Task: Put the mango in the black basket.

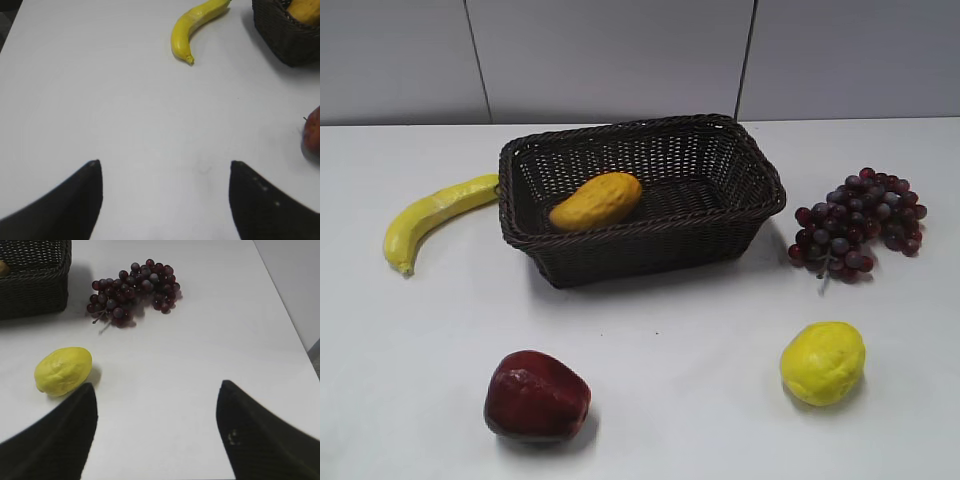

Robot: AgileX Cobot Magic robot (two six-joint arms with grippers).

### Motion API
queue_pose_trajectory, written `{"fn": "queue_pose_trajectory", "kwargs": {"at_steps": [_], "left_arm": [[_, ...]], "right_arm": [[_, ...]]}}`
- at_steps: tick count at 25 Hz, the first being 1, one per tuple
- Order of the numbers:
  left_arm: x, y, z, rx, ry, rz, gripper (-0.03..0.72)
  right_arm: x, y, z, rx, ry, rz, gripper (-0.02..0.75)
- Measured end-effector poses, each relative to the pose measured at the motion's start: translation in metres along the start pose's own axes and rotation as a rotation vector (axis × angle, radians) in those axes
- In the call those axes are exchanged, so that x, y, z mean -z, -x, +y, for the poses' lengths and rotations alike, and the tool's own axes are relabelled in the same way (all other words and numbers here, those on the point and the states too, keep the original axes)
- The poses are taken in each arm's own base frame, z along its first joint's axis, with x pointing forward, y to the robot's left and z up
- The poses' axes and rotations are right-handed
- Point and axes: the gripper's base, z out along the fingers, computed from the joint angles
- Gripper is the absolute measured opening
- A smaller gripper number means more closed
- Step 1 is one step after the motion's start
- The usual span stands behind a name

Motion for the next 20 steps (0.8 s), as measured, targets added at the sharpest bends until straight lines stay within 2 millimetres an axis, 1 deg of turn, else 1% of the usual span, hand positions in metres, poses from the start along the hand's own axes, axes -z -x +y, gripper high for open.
{"fn": "queue_pose_trajectory", "kwargs": {"at_steps": [9,14,20], "left_arm": [[0.0001,-0.0001,0.0001,0.003,0.002,-0.001,0.588],[0.0065,-0.0042,-0.0009,0.000,0.010,-0.049,0.588],[0.0073,-0.0047,-0.0009,0.000,0.013,-0.054,0.588]], "right_arm": [[0.0000,0.0000,0.0000,0.000,0.000,0.000,0.571],[0.0000,0.0000,0.0000,0.000,0.000,0.000,0.571],[0.0000,0.0000,0.0000,0.000,0.000,0.000,0.571]]}}
